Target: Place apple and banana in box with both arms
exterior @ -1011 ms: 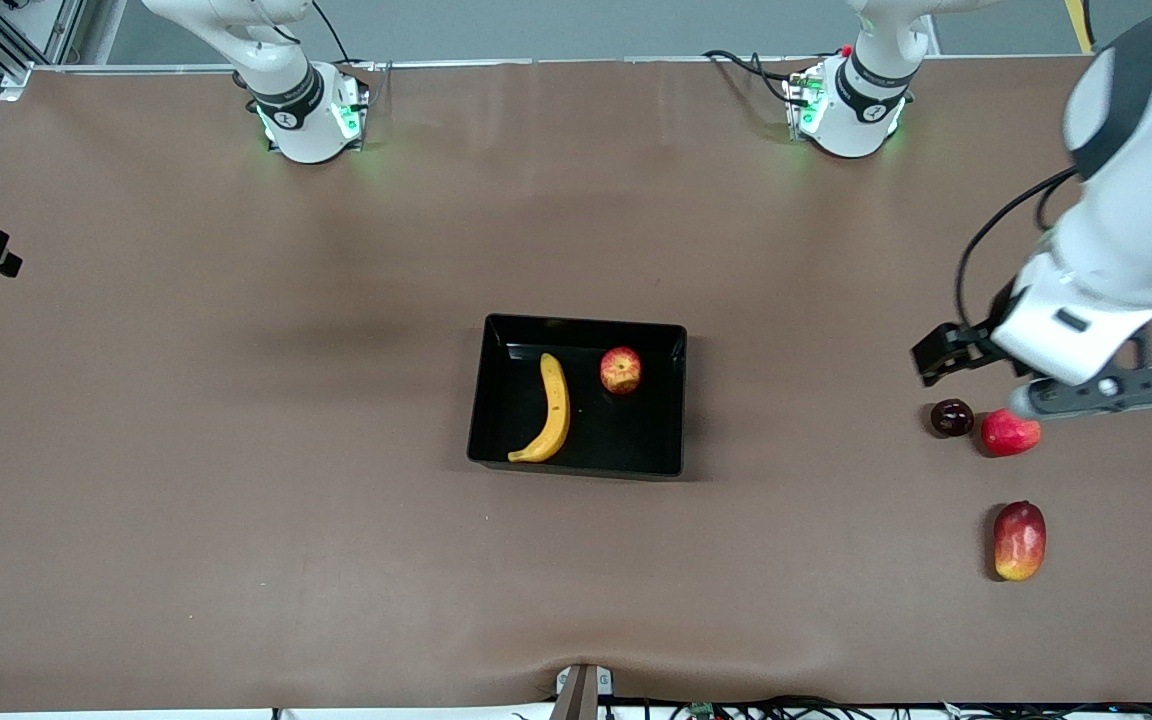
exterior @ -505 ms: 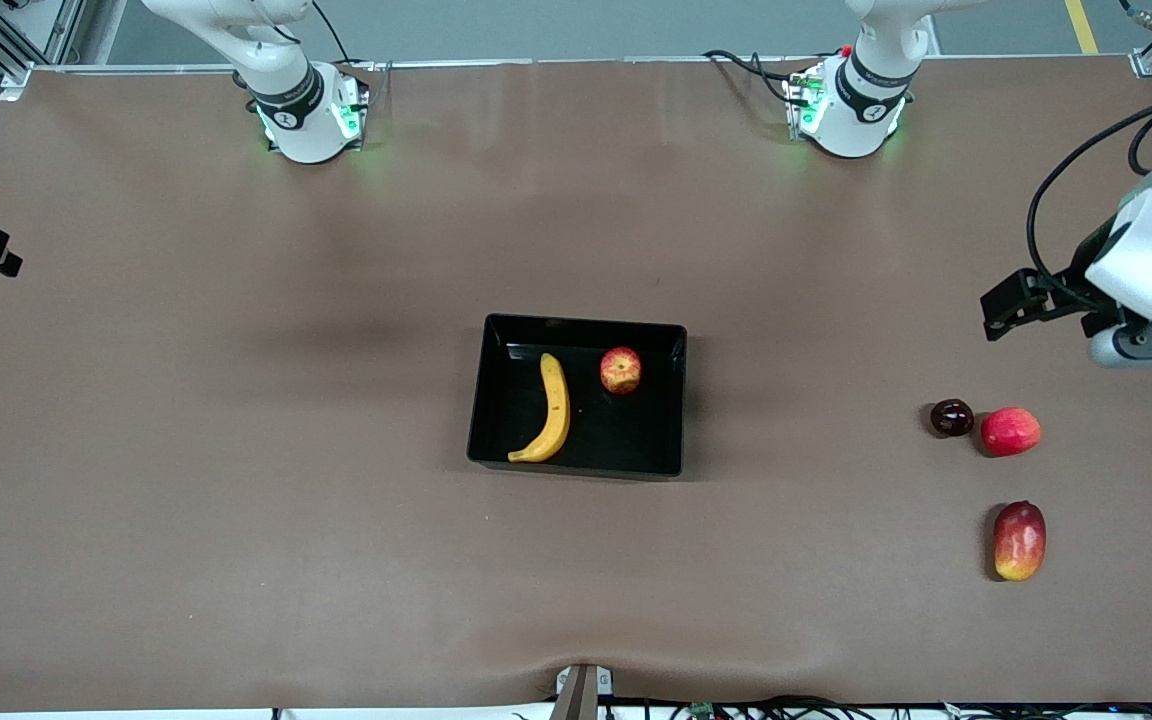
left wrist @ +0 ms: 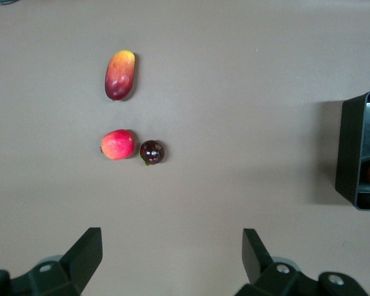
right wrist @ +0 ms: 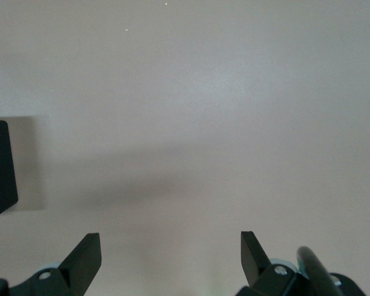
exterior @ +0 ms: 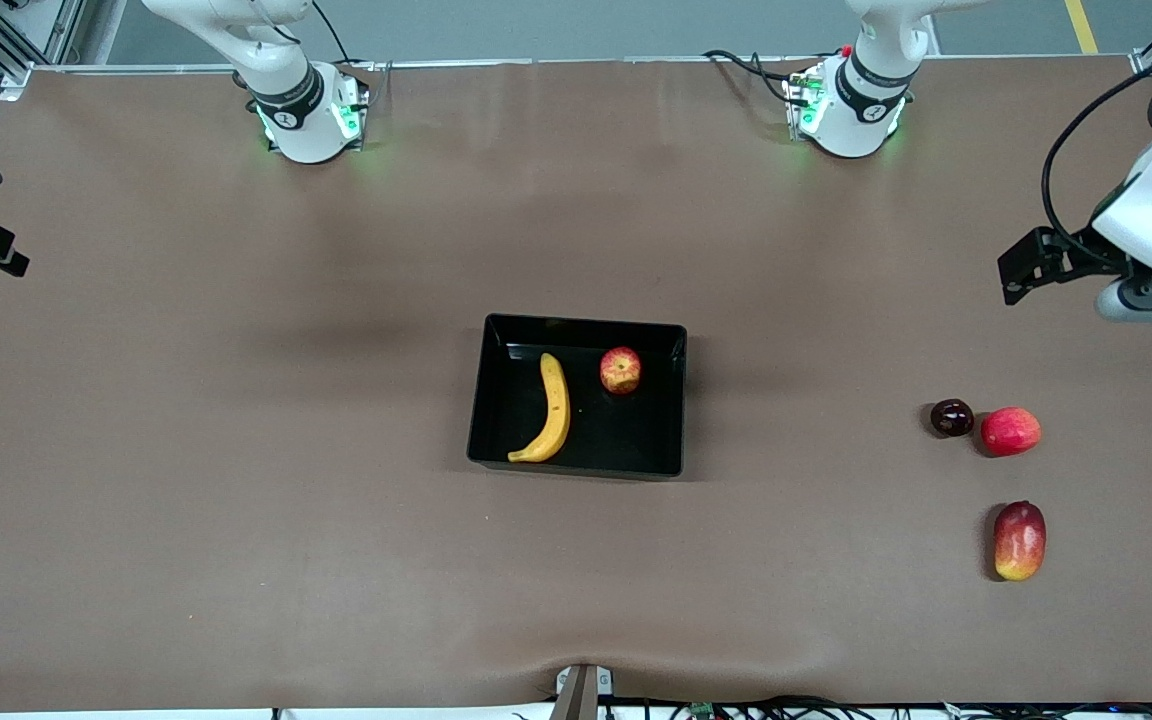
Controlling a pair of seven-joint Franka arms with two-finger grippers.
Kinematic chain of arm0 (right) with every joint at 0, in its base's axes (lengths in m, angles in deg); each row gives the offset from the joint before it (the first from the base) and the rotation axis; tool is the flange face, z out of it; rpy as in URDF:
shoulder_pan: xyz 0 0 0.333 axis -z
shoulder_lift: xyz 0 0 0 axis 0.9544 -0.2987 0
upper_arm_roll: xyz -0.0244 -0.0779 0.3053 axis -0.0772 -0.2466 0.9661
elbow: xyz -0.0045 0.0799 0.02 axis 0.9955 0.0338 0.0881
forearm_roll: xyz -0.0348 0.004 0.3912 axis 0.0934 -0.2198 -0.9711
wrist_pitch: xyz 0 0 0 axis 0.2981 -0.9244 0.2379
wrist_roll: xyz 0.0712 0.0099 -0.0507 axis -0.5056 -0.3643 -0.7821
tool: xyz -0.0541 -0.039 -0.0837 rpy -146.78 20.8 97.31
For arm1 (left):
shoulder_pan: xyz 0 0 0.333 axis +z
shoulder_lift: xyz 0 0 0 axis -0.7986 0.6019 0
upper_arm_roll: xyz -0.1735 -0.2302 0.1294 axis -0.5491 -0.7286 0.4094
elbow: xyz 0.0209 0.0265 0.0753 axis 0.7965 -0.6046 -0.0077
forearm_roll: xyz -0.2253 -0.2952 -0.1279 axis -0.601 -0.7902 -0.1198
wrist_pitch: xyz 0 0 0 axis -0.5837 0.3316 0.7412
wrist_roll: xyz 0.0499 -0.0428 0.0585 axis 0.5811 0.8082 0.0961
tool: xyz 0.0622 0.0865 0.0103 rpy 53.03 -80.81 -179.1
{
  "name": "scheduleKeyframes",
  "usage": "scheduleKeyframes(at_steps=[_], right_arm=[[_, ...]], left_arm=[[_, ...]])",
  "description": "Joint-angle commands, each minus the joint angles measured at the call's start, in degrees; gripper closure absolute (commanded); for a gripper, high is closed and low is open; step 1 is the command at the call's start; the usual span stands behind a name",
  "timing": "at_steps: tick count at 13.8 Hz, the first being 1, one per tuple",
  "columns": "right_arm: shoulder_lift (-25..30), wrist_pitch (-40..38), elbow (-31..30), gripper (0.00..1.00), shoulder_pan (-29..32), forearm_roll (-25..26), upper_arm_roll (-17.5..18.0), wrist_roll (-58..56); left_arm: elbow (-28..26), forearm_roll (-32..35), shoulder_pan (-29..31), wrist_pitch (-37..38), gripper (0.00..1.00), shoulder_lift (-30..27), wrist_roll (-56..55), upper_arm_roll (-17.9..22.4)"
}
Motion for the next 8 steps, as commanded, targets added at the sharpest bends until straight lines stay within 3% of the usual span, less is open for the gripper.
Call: scheduleKeyframes(at_steps=[1,8], right_arm=[[0.0,-0.7,0.6,0.0,0.4,-1.1,0.2,0.3],[-0.2,-0.1,0.6,0.0,0.5,-1.1,0.1,0.3]], left_arm=[[-7.7,-3.7,-3.6,-2.8,0.0,-6.1,2.2,6.7],[-7.2,-4.7,-6.0,0.5,0.0,-6.9,2.3,8.5]])
